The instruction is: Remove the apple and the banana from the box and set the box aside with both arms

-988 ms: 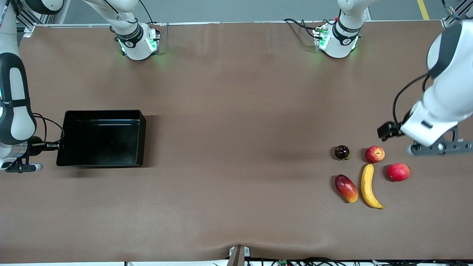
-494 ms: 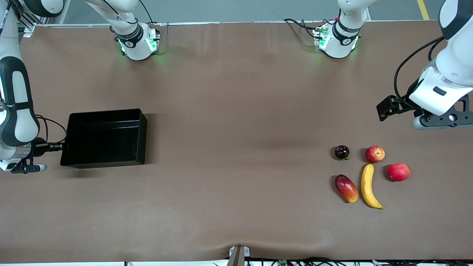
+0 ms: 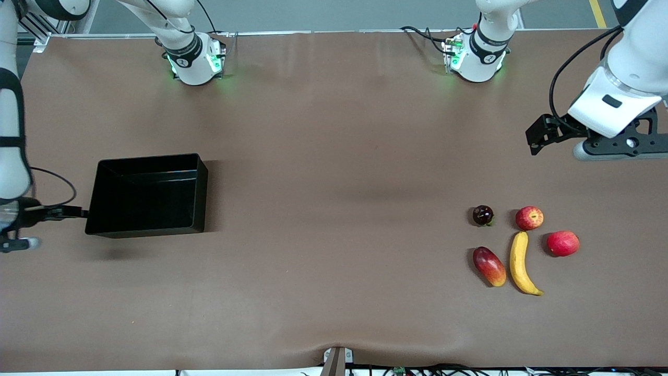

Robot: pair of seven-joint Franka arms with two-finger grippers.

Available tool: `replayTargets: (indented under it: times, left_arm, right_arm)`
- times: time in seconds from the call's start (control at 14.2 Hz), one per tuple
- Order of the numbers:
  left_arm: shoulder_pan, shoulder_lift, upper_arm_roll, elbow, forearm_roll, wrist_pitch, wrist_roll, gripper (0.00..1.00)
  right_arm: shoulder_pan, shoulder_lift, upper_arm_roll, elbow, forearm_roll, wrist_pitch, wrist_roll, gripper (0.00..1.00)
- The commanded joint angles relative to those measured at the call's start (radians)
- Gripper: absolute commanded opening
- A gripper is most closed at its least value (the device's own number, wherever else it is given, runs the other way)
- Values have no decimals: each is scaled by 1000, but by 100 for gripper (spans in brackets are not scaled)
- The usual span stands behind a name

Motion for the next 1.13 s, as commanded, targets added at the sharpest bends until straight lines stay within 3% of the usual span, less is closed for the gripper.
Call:
replayTargets:
  times: [0.0,0.14,0.42,0.78,0.92,1.06]
  left_arm:
    - [-103,-59,160,-59,-67,-6,38,100]
    - [-177,-87,279,-84,-122,-5,54,100]
    - [-209,-139,347,-130,-135,-6,96,100]
    - [-206,-136,343,-127,-133,-6,97,100]
    - [-206,-133,343,-121,-132,-8,98,100]
    - [-206,-126,341,-101,-120,-8,96,100]
  right_arm:
    - [7,-7,13,132,-6,-100,-8,100]
    - [47,-7,8,253,-11,-177,-2,100]
    - [112,-69,11,323,-4,-193,1,100]
    - [225,-137,8,329,-3,-223,66,100]
    - [242,-177,14,327,3,-294,194,100]
    - [248,-239,10,298,-7,-373,194,100]
